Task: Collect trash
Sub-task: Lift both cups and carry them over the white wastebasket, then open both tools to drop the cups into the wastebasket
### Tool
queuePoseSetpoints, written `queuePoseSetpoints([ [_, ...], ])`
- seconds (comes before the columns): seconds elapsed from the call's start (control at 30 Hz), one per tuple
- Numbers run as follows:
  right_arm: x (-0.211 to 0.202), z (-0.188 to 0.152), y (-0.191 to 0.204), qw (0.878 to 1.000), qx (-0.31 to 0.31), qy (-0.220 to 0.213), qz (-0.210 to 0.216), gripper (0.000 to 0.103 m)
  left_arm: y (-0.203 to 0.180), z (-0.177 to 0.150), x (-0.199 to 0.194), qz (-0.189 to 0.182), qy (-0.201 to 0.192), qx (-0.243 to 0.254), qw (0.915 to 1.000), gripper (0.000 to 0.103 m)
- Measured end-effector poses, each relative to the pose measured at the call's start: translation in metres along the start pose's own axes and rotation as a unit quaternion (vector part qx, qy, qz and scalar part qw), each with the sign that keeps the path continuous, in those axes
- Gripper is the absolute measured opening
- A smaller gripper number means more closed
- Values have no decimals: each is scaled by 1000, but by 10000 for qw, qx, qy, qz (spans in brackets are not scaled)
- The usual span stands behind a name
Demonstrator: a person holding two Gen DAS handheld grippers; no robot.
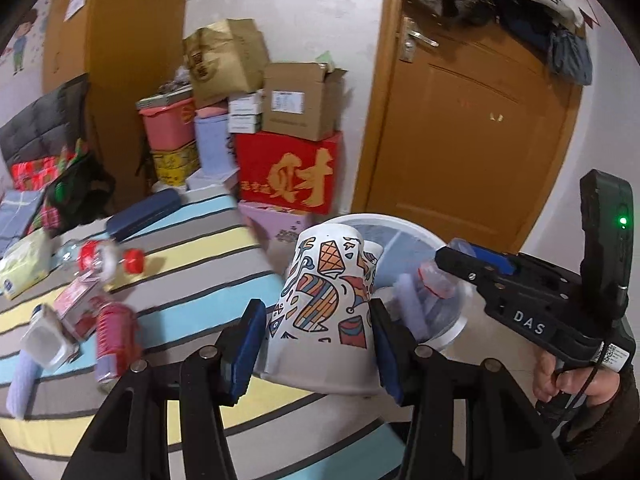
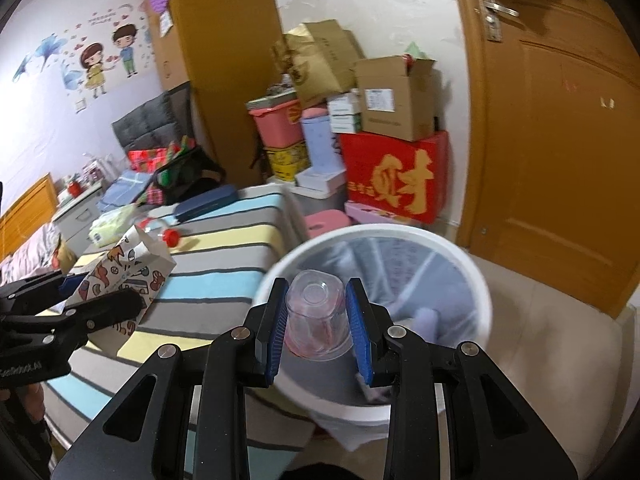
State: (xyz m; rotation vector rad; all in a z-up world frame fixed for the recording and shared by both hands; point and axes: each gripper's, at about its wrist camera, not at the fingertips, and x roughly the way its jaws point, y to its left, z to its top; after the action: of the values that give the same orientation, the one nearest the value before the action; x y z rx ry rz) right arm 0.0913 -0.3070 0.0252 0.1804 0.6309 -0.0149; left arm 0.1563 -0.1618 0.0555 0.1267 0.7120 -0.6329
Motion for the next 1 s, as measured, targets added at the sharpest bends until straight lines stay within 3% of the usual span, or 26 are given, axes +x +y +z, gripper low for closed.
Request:
queuePoseSetpoints([
  [0.3, 8, -4, -35, 9992, 183, 194, -314, 31, -40, 6, 42, -404, 254, 177, 9987, 53],
  [0.5, 19, -6, -49, 9983, 185, 385, -387, 31, -52, 5, 72, -320, 441, 219, 9983, 54],
  [1.0, 46, -12, -61, 9954, -34, 776, -570, 31, -42, 6, 110, -359, 720, -15, 9968, 59],
])
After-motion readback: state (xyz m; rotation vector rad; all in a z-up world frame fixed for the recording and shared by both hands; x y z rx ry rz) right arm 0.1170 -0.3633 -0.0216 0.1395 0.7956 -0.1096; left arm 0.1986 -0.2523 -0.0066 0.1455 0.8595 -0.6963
